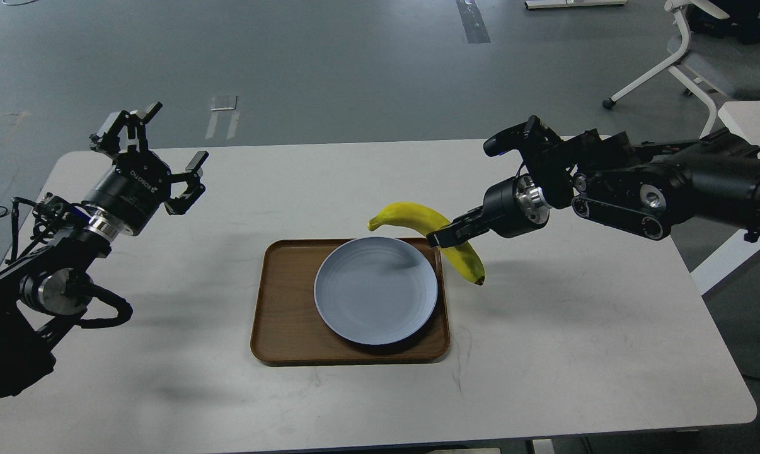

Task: Place banana on plate with both arms
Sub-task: 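Lift the banana with the right gripper and carry it over the plate, then lower the banana onto the plate and open the right gripper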

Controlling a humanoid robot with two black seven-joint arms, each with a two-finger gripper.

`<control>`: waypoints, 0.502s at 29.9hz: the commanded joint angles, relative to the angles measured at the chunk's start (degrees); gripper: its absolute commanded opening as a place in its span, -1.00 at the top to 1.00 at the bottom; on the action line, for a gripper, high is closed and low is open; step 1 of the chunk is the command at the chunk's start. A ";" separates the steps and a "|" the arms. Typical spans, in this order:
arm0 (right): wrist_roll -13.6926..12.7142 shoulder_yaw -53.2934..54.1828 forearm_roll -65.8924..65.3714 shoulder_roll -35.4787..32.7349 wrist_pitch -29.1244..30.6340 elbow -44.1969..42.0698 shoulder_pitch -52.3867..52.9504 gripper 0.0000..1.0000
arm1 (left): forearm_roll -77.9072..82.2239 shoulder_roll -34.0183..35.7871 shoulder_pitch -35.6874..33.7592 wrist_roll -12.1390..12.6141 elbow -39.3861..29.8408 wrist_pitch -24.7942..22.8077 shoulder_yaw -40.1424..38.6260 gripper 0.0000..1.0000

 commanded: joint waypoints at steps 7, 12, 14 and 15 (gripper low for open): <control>0.00 -2.40 3.31 7.45 0.00 -3.15 -0.63 1.00 | 0.00 -0.08 0.02 0.00 0.04 0.00 -0.12 -1.00; 0.00 -2.49 6.22 9.65 0.00 -4.46 -0.89 1.00 | 0.00 -0.17 0.02 0.00 0.04 0.00 -0.12 -1.00; 0.00 -2.66 6.22 10.26 0.00 -5.26 -1.50 1.00 | 0.00 -0.17 0.02 0.00 0.04 0.00 -0.12 -1.00; 0.00 -3.01 6.22 10.35 0.00 -5.35 -1.94 1.00 | 0.00 -0.17 0.02 0.00 -0.04 0.00 -0.12 -1.00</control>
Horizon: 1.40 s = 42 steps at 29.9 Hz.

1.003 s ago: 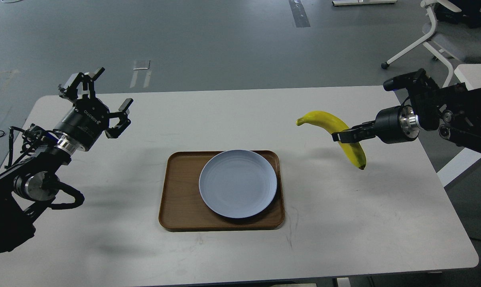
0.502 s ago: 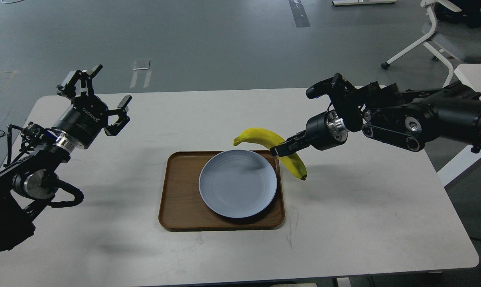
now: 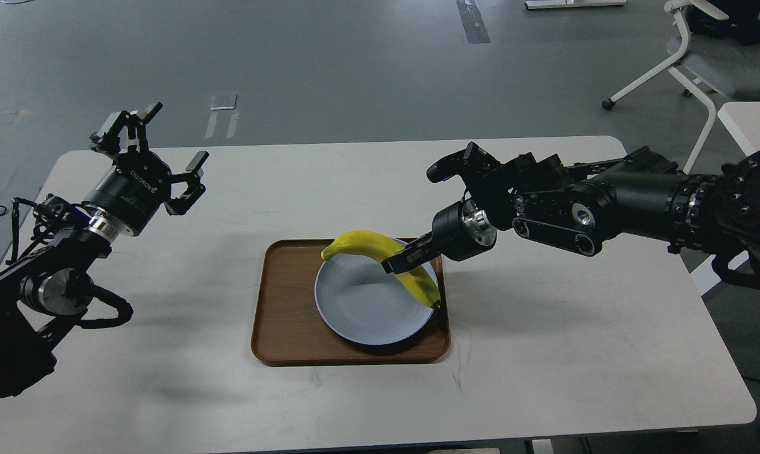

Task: Place banana on plate with both arms
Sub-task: 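Lower the banana onto the plate and open the right gripper, then withdraw the right gripper up away from the plate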

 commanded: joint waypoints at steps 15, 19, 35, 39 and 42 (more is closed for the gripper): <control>0.00 -0.62 0.51 0.70 -0.44 -1.00 -1.82 -0.30 | 0.00 -0.19 0.00 0.00 -0.10 0.00 0.01 -1.00; 0.00 -0.09 0.60 0.70 -0.62 -1.79 -1.82 -0.89 | 0.00 -0.10 0.00 0.00 -0.10 0.00 0.01 -1.00; 0.00 27.11 14.91 -16.68 -1.23 -1.96 -9.71 -1.00 | 0.00 -0.01 1.31 0.00 -0.18 0.00 0.01 -1.00; 0.00 37.94 20.54 -19.60 -1.41 -1.96 -18.51 -1.00 | 0.00 -0.45 2.19 0.00 -0.18 0.00 -0.08 -1.00; 0.00 43.14 25.11 -20.83 -1.50 -1.96 -23.96 -1.00 | 0.00 -0.89 2.46 0.00 -0.18 0.00 0.01 -1.00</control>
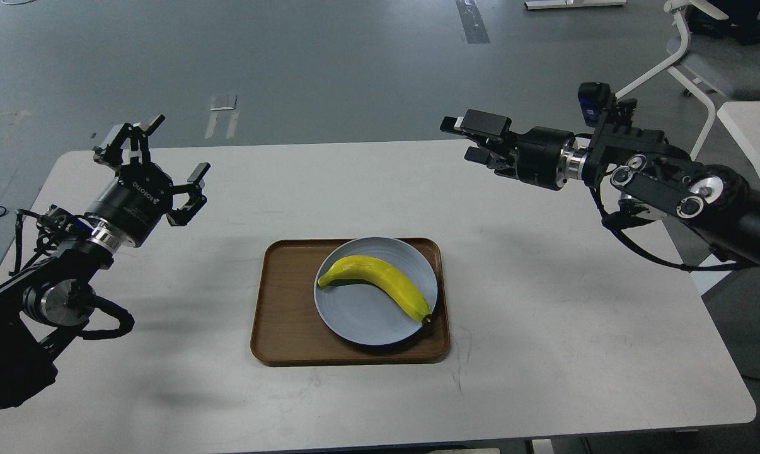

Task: Place banana on plate with both arms
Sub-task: 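Withdraw the right gripper up away from the plate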

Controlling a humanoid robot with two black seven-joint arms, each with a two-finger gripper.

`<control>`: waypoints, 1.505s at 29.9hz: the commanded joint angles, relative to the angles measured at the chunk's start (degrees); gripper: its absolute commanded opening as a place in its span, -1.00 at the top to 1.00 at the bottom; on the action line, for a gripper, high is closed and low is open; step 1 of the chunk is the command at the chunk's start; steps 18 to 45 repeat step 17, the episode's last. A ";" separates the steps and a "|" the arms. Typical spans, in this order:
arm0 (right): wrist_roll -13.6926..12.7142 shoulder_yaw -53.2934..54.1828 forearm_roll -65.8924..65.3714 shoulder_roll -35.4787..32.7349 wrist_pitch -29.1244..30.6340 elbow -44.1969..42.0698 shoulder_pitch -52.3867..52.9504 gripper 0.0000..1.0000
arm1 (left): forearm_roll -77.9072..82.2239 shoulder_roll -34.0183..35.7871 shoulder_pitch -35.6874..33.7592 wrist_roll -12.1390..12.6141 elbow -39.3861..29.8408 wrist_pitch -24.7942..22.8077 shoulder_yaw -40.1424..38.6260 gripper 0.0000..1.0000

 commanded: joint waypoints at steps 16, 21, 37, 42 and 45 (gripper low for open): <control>0.00 10.52 30.16 -1.00 2.53 0.79 -18.78 -1.00 | 0.09 -3.30 1.96 0.00 1.32 0.00 -0.06 -1.00; 0.00 10.60 30.16 -1.00 2.80 0.78 -19.05 -1.00 | 0.01 -3.30 1.96 0.00 1.41 0.00 -0.06 -1.00; 0.00 10.60 30.16 -1.00 2.80 0.78 -19.05 -1.00 | 0.01 -3.30 1.96 0.00 1.41 0.00 -0.06 -1.00; 0.00 10.60 30.16 -1.00 2.80 0.78 -19.05 -1.00 | 0.01 -3.30 1.96 0.00 1.41 0.00 -0.06 -1.00; 0.00 10.60 30.16 -1.00 2.80 0.78 -19.05 -1.00 | 0.01 -3.30 1.96 0.00 1.41 0.00 -0.06 -1.00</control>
